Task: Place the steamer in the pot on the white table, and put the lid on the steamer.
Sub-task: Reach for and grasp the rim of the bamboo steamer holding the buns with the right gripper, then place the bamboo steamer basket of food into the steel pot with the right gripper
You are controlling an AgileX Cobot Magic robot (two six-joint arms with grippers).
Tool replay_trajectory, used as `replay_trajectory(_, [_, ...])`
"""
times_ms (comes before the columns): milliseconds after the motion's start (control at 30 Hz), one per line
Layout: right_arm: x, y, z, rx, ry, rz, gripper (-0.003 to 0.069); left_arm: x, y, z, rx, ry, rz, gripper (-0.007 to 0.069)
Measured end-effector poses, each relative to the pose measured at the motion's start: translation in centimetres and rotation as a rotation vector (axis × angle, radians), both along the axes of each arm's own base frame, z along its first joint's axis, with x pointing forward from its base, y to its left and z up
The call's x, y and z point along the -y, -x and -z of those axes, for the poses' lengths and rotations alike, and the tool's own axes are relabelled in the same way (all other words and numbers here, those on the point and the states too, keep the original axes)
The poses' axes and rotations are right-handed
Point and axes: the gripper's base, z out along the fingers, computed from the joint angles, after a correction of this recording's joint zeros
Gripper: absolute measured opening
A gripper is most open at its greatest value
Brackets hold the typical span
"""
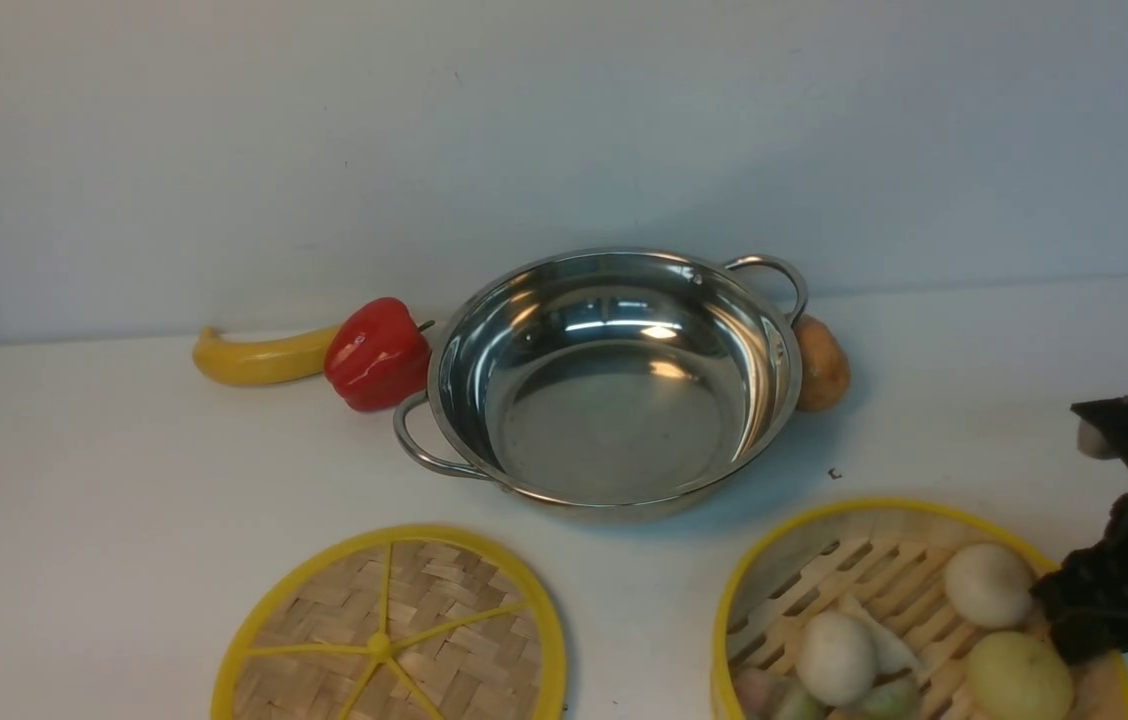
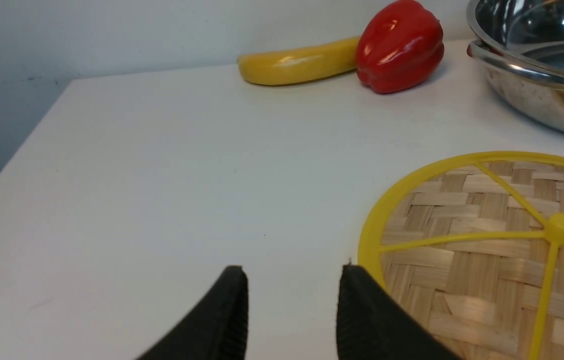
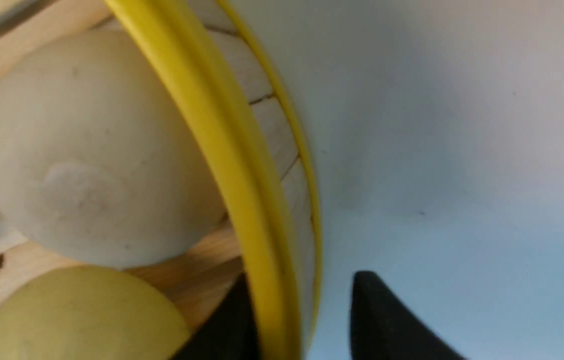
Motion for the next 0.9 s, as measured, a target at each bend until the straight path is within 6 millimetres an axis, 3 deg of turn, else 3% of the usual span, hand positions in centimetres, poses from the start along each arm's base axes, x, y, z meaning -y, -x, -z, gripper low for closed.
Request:
replay_trajectory(67, [-0.1, 0.0, 0.0, 0.001, 0.004, -0.006, 0.0111, 0.0, 0.0, 0.0, 0.000, 0.000, 0.000, 0.0245])
replay_trajectory(133, [0.1, -0.1, -0.1, 0.011, 0.018, -0.017, 0.0066, 0.0, 0.0, 0.0, 0.000, 0.000, 0.000, 0.0245])
replay_trajectory(367, [0.3, -0.6, -0.8, 0.010, 0.051, -0.061, 0.0056, 0.0, 0.0, 0.0, 0.000, 0.000, 0.000, 0.0245])
replay_trajectory(633, [0.8, -2.4, -5.9, 0.022, 0.115, -0.084, 0.0056, 0.0, 0.0, 0.0, 0.000, 0.000, 0.000, 0.0245])
replay_trajectory(900, [1.7, -3.8, -9.6, 0.052, 0.124, -0.064, 0.0056, 0.0, 0.0, 0.0, 0.000, 0.000, 0.000, 0.0245])
